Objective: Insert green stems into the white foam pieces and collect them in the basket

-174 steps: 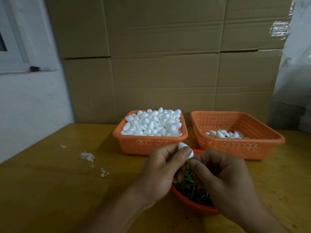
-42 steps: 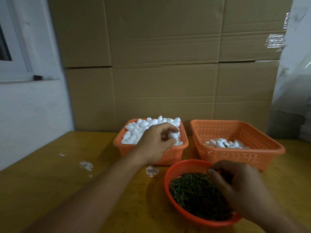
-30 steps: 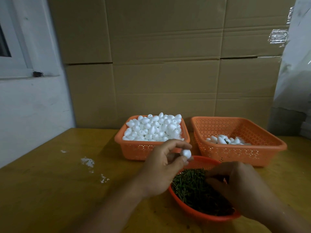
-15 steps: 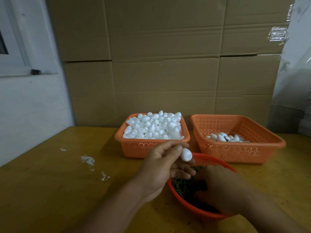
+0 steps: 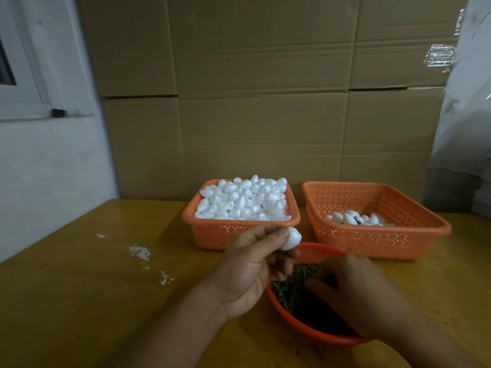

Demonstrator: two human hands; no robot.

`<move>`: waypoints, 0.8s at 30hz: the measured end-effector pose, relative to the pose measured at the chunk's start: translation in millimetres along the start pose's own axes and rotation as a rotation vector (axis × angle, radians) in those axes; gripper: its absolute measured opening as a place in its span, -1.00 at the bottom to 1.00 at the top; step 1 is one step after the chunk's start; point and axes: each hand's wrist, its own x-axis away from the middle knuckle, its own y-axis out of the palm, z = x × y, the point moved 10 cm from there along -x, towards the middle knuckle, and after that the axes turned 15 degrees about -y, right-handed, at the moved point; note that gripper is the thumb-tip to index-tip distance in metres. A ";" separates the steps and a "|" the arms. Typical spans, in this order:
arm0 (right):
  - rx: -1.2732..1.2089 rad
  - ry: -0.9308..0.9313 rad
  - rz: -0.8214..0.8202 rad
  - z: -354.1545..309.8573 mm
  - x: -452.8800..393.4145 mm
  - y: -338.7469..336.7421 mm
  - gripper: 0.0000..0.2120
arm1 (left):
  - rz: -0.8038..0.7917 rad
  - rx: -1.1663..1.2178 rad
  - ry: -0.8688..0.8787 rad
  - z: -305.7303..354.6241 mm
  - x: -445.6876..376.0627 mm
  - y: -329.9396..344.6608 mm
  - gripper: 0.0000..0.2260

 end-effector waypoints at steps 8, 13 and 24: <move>-0.069 -0.002 0.117 4.4 4.8 -8.6 -0.93 | 0.032 0.030 -0.059 -5.3 -2.0 -2.8 -0.84; -0.102 -0.028 0.224 3.3 8.4 -19.1 -0.92 | 0.060 0.018 -0.075 -7.6 -2.0 -4.3 -0.76; -0.164 -0.081 0.317 -0.7 13.7 -26.2 -0.71 | 0.080 -0.003 -0.100 -10.5 -2.7 -6.0 -0.71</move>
